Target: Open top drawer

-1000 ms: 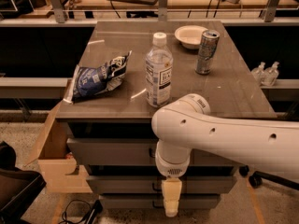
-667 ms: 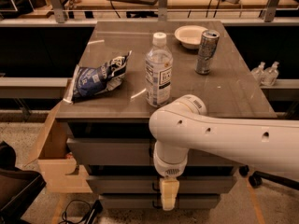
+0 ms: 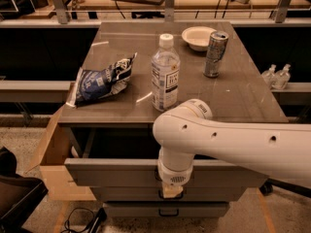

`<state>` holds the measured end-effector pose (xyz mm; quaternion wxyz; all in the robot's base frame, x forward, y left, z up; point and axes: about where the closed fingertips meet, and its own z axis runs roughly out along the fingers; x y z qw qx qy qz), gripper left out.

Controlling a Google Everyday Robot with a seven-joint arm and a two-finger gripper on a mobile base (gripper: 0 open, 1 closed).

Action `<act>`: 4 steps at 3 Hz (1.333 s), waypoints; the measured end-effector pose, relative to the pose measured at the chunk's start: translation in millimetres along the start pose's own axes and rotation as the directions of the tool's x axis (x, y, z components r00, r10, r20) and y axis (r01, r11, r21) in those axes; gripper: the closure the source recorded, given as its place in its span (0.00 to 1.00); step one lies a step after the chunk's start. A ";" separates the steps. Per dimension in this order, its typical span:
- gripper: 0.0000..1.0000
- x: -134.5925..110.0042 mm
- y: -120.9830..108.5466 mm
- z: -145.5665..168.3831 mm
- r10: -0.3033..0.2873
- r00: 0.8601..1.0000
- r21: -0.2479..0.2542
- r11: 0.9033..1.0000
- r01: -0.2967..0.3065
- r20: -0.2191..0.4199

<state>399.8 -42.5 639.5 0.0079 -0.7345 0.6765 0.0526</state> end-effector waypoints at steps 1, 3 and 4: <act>0.95 0.0 0.0 0.0 0.000 1.000 0.000 1.000 0.000 0.000; 1.00 0.5 0.4 -0.5 0.001 1.000 0.001 1.000 -0.001 -0.001; 1.00 2.7 6.6 -2.6 0.012 1.000 0.020 1.000 -0.012 0.003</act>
Offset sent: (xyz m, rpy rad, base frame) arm 0.0000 0.0000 0.0000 0.0000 0.0000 0.0000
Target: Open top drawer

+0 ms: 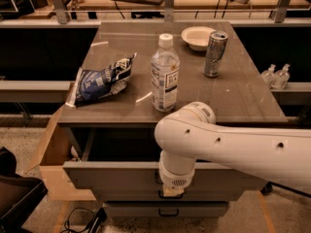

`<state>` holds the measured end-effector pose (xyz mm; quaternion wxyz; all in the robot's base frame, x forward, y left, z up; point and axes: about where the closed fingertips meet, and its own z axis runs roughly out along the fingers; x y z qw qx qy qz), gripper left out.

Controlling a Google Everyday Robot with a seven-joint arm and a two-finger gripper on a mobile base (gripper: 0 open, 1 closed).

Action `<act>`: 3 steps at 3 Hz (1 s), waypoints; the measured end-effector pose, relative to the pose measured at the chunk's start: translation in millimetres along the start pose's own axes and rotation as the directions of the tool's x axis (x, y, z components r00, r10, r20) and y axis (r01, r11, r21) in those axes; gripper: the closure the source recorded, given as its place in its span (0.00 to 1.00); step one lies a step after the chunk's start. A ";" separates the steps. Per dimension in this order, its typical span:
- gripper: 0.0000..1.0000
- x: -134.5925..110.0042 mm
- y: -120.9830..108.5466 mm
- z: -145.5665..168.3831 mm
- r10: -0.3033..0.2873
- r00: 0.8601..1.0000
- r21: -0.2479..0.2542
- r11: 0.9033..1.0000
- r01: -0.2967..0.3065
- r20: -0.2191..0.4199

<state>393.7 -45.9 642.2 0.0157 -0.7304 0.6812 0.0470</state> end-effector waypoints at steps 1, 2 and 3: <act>1.00 0.0 0.0 0.0 0.000 1.000 0.000 1.000 0.000 0.000; 1.00 0.0 0.1 0.0 0.000 1.000 0.000 1.000 0.000 0.000; 1.00 1.7 5.3 -5.3 0.009 1.000 0.022 1.000 -0.009 -0.002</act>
Offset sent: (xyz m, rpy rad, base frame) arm -0.1088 -0.0413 0.0482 0.0018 -0.2504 -0.1868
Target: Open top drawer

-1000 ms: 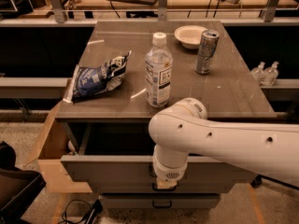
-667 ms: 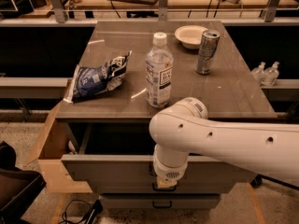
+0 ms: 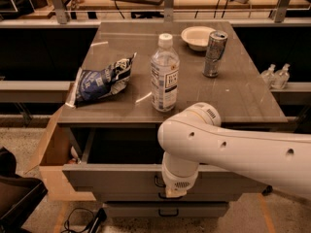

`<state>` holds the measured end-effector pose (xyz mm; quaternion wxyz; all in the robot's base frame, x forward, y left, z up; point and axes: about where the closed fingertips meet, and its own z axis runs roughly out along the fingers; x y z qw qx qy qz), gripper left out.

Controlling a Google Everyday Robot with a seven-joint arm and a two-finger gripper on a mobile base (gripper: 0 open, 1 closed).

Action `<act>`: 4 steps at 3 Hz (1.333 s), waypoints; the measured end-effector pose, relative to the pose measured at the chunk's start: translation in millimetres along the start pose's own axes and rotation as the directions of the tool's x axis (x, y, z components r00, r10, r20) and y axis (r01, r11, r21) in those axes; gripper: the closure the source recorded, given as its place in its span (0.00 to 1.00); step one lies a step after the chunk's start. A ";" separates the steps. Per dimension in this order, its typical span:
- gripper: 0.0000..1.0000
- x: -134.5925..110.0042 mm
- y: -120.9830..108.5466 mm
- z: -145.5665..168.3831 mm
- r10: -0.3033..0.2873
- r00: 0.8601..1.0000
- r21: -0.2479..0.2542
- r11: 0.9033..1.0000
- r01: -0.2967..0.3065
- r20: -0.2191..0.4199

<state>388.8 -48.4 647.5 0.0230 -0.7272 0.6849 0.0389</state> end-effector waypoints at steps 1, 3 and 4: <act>1.00 3.1 10.4 -13.0 0.016 1.000 0.047 0.999 -0.015 -0.005; 1.00 5.3 16.9 -21.0 0.026 1.000 0.085 0.996 -0.025 -0.010; 1.00 7.4 40.1 -36.6 0.036 0.999 0.125 0.992 -0.035 -0.001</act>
Offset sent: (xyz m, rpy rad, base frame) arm -0.1032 -0.0579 0.1610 -0.0468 -0.4851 -0.2078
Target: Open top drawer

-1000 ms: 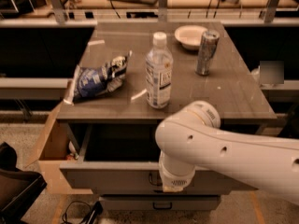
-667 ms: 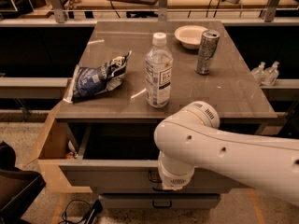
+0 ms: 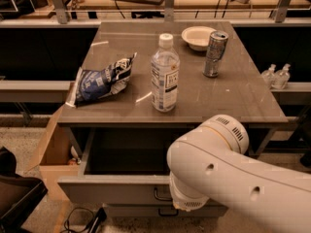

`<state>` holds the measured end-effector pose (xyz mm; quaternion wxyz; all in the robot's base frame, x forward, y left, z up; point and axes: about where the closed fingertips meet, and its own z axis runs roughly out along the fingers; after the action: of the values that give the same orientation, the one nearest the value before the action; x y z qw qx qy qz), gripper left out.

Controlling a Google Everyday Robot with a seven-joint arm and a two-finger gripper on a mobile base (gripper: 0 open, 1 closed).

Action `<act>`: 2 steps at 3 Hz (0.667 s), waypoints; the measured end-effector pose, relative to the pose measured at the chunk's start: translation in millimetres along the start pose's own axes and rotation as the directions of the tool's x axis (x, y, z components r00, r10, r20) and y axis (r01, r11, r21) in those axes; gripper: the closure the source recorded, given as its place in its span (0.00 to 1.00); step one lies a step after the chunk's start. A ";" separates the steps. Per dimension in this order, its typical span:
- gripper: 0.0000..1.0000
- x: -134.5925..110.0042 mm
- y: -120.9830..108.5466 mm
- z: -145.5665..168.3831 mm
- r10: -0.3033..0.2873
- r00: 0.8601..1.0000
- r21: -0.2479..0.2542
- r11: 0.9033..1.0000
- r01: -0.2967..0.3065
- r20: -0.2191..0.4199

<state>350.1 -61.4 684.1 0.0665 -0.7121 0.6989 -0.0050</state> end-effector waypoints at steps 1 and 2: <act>1.00 0.0 0.0 0.0 0.000 1.000 0.000 1.000 0.000 0.000; 1.00 4.2 -2.6 -41.0 -0.001 1.000 0.073 0.997 0.003 -0.030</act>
Offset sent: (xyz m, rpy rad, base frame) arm -0.0077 -0.0359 0.1952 -0.1262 -0.3403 -0.0356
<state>348.7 -69.2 724.6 0.0822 -0.7096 0.6985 -0.0412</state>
